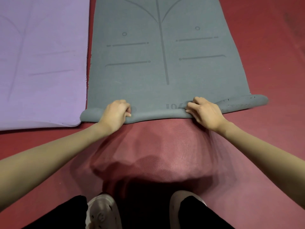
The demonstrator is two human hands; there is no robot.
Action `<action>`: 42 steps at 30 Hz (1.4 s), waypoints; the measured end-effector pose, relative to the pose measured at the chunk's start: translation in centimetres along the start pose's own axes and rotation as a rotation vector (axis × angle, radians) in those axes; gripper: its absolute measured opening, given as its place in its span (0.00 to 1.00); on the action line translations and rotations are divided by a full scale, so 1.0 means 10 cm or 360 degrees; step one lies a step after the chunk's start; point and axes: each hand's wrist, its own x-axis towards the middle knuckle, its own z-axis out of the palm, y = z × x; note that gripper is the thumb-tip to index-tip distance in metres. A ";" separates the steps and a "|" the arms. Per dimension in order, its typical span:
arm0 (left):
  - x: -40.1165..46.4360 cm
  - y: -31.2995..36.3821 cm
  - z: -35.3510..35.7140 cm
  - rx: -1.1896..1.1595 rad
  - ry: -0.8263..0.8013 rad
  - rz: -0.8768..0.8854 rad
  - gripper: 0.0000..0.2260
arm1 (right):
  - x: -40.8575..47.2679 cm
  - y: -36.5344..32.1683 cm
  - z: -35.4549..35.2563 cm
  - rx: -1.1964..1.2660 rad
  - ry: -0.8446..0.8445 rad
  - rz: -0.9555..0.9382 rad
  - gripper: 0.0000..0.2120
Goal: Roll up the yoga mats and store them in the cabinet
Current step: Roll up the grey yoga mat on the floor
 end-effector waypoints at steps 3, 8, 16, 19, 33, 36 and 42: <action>-0.18 0.04 0.00 0.0395 -0.0018 0.0342 0.09 | -0.03 -0.03 0.07 -0.0107 0.0188 -0.0034 0.11; -0.30 0.07 -0.02 0.0634 -0.0012 0.0636 0.05 | -0.09 0.04 0.09 -0.0089 0.0232 -0.0257 0.07; -0.20 0.07 -0.02 0.0509 -0.0018 0.0451 0.11 | -0.11 0.18 0.07 -0.0393 0.0195 -0.0447 0.20; -0.08 0.01 -0.06 0.0283 -0.0005 0.0282 0.11 | -0.08 0.17 0.13 -0.0472 0.0291 -0.0345 0.20; 0.28 -0.20 -0.04 -0.0767 -0.0256 -0.0371 0.07 | 0.12 0.22 0.10 -0.0379 -0.0004 -0.0232 0.25; 0.32 -0.20 -0.04 -0.0835 -0.0260 -0.0450 0.06 | 0.17 0.22 0.10 -0.0391 -0.0033 -0.0238 0.26; 0.32 -0.20 0.04 -0.0818 0.0072 -0.0424 0.13 | 0.12 0.12 0.14 -0.0472 0.0142 -0.0186 0.20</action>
